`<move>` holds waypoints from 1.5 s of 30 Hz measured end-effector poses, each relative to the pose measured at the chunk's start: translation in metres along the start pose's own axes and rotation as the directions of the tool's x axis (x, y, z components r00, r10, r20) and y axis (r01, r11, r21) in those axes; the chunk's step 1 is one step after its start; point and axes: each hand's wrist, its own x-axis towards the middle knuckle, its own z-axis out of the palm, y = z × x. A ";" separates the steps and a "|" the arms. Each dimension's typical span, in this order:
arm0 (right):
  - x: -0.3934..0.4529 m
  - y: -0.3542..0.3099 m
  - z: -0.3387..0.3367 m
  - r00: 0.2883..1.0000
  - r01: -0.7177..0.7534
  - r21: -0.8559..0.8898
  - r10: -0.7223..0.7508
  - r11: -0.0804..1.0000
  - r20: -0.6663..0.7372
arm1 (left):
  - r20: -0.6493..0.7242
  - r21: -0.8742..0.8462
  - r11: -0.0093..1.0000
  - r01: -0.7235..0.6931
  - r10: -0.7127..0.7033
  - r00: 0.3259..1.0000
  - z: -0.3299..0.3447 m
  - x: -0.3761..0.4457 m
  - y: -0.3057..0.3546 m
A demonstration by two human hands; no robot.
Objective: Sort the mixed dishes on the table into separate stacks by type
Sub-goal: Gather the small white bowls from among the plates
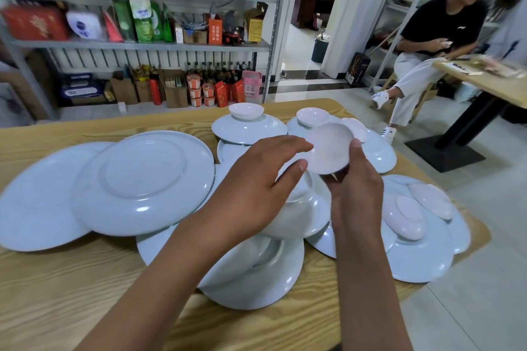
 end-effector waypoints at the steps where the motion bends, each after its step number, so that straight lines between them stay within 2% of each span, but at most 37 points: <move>1: -0.007 -0.005 0.008 0.996 -0.052 0.068 0.047 0.996 0.081 | -0.005 0.030 1.000 -0.005 0.006 1.000 -0.001 0.000 -0.003; 4: -0.024 -0.010 0.034 0.962 -0.166 0.163 0.123 0.973 0.243 | -0.061 0.114 0.993 0.004 0.003 0.998 -0.007 0.001 -0.012; 9: -0.050 -0.004 0.079 0.899 -0.260 0.135 0.188 0.956 0.396 | -0.246 0.226 0.974 -0.005 0.062 0.967 -0.037 -0.008 -0.027; 14: -0.074 0.009 0.124 0.827 -0.257 0.072 0.181 0.964 0.533 | -0.418 0.267 0.963 0.040 0.079 0.905 -0.081 -0.033 -0.046; 17: -0.092 0.027 0.155 0.760 -0.213 -0.047 0.195 0.976 0.620 | -0.516 0.292 0.950 0.115 0.056 0.855 -0.109 -0.053 -0.063; 20: -0.118 0.050 0.187 0.707 -0.082 -0.210 0.205 0.974 0.677 | -0.622 0.335 0.920 0.204 0.053 0.781 -0.140 -0.079 -0.089; 24: -0.155 0.081 0.222 0.663 0.278 -0.390 0.118 0.878 0.739 | -0.736 0.351 0.860 0.371 0.008 0.677 -0.176 -0.118 -0.134; 26: -0.174 0.094 0.234 0.585 0.483 -0.432 0.087 0.762 0.806 | -0.795 0.319 0.829 0.458 -0.029 0.606 -0.195 -0.138 -0.161; 28: -0.190 0.108 0.242 0.479 0.653 -0.400 0.059 0.643 0.876 | -0.841 0.285 0.795 0.535 -0.061 0.538 -0.212 -0.157 -0.185; 30: -0.200 0.119 0.248 0.381 0.772 -0.340 0.037 0.536 0.924 | -0.855 0.262 0.774 0.577 -0.091 0.510 -0.225 -0.169 -0.201; 33: -0.211 0.133 0.258 0.302 0.833 -0.296 0.065 0.467 0.951 | -0.841 0.259 0.766 0.588 -0.121 0.528 -0.241 -0.178 -0.222; 37: -0.223 0.147 0.266 0.245 0.829 -0.284 0.143 0.482 0.959 | -0.859 0.206 0.771 0.603 -0.153 0.489 -0.240 -0.187 -0.254; 42: -0.237 0.157 0.273 0.164 0.840 -0.241 0.196 0.486 0.967 | -0.854 0.209 0.779 0.591 -0.149 0.498 -0.239 -0.184 -0.279; 45: -0.238 0.157 0.277 0.157 0.834 -0.245 0.214 0.495 0.964 | -0.852 0.155 0.757 0.635 -0.223 0.474 -0.245 -0.181 -0.292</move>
